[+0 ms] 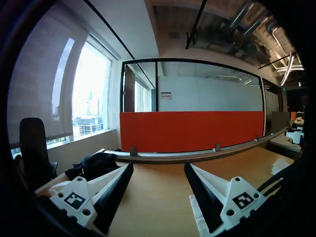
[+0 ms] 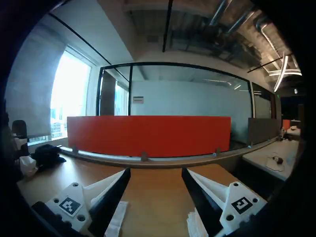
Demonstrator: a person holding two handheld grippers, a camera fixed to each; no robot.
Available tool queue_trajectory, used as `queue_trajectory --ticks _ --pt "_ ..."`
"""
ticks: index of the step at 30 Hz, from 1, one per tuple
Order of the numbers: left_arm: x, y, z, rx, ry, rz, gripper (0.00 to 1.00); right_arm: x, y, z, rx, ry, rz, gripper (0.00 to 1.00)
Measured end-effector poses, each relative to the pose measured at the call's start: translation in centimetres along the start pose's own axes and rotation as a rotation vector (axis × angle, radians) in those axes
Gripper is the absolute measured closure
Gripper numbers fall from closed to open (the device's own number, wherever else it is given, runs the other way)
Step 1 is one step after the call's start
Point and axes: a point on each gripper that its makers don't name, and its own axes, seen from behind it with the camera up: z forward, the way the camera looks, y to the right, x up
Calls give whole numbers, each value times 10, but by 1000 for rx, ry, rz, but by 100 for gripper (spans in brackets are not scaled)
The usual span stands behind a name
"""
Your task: Fold towel
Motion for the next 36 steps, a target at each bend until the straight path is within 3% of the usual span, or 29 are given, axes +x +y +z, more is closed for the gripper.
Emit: queue_trajectory --ticks 11,21,26,36 --pt "42 -4 -1 -9 -21 15 5 49 -8 0 2 -3 -5 0" --pt "51 11 3 -67 -61 25 5 68 -15 2 22 -9 -25 0" --pt "43 22 5 -119 -104 42 5 64 -24 6 76 -44 -57 0" --pt "14 51 1 -286 -217 79 5 38 -61 3 280 -168 -139 0"
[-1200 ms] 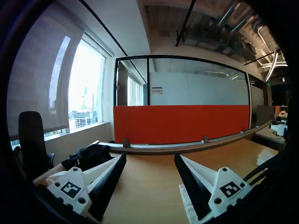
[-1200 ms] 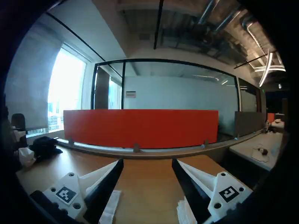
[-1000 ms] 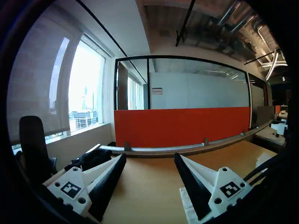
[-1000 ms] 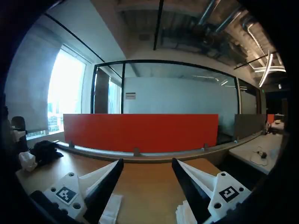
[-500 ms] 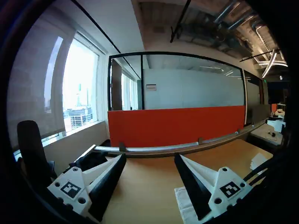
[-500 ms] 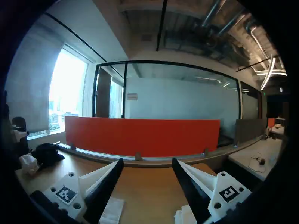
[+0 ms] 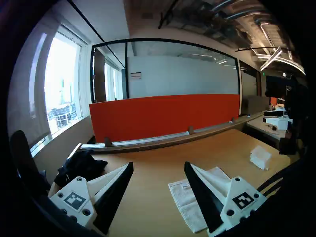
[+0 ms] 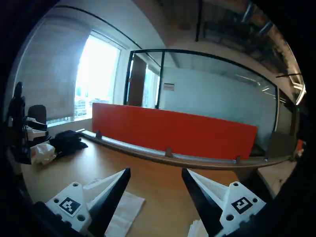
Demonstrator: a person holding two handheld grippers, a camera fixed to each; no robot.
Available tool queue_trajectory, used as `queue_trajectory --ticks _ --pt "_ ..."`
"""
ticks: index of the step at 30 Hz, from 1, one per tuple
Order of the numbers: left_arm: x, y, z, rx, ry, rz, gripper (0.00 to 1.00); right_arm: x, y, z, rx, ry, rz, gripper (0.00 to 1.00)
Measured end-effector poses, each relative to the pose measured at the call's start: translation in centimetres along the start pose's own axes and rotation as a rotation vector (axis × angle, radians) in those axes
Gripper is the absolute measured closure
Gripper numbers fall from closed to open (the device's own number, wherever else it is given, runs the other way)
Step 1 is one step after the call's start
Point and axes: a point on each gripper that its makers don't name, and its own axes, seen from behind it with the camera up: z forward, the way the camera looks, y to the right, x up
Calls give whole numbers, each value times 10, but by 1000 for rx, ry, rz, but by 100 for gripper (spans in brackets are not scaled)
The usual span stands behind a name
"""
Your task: Fold towel
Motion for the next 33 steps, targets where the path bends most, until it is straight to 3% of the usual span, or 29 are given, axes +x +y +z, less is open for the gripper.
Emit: queue_trajectory --ticks 8,14,33 --pt "-18 31 1 -154 -79 49 5 -18 -30 -2 151 -97 -55 0" --pt "-29 43 1 -219 -121 72 5 -25 -40 -3 212 -136 -62 0" --pt "-73 66 3 -276 -179 113 4 -78 -63 -4 289 -227 -84 0"
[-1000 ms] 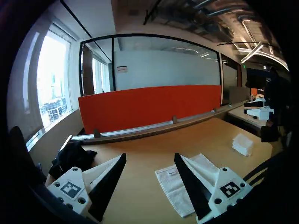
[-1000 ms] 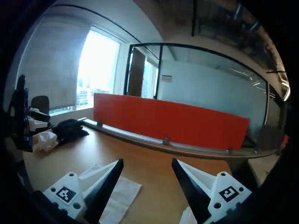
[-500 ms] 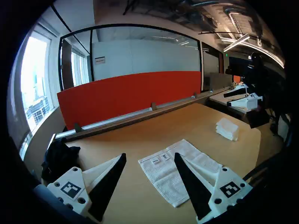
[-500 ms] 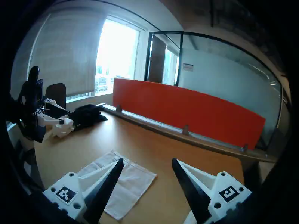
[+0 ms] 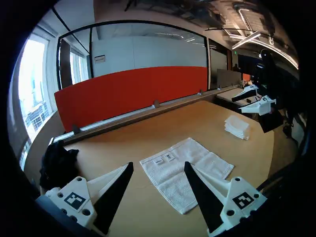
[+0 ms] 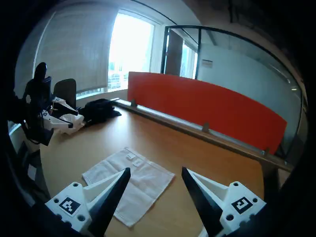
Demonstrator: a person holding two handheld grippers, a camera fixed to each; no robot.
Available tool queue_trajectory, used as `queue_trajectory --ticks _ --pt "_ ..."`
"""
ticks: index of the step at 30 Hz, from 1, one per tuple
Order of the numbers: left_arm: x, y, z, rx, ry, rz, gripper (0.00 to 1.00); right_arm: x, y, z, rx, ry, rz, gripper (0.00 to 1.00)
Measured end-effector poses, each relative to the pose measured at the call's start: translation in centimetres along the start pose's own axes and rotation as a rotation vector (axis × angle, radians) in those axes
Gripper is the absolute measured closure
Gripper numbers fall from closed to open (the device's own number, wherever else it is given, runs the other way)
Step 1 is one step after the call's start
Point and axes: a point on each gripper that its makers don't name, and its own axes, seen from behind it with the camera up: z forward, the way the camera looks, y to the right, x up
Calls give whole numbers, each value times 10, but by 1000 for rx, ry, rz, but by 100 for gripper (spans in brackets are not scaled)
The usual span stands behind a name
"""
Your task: Fold towel
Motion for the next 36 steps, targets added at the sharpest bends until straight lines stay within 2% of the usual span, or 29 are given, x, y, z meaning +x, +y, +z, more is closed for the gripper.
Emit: queue_trajectory --ticks 9,15,25,36 --pt "-33 19 16 -45 -45 22 5 -39 -13 14 26 -45 -5 0" --pt "-59 32 30 -74 -77 14 5 -66 -23 25 51 -80 -3 0" --pt "-114 52 54 -123 -163 12 5 -111 -39 44 84 -146 0 0" --pt "-164 62 70 -169 -256 40 5 -164 -59 58 128 -230 -20 0"
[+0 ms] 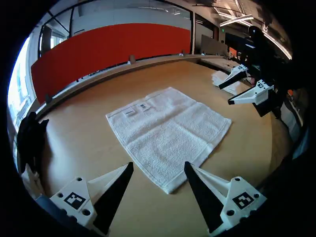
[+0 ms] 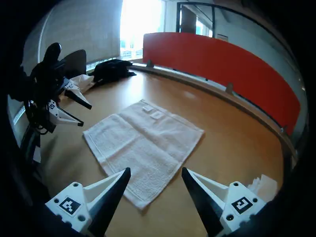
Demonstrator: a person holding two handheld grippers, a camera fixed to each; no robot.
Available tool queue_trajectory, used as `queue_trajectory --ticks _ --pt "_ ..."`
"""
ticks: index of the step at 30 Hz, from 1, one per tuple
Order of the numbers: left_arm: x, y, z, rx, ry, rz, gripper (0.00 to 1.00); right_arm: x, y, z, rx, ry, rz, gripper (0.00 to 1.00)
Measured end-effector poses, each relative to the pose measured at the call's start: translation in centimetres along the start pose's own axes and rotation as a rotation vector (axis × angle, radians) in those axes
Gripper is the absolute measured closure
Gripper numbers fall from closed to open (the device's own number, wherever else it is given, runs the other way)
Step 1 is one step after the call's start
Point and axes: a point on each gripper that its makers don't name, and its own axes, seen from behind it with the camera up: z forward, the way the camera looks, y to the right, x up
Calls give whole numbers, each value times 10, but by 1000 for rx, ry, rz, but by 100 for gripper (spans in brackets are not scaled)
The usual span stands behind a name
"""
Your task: Fold towel
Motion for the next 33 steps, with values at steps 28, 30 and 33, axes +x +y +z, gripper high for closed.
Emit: queue_trajectory --ticks 28,30,33 --pt "-53 19 30 -56 -167 31 5 -75 -15 24 79 -154 -22 0" --pt "-53 19 30 -52 -167 33 5 -77 -16 25 82 -157 -20 0" --pt "-53 19 30 -45 -165 32 5 -80 -16 26 85 -160 -15 1"
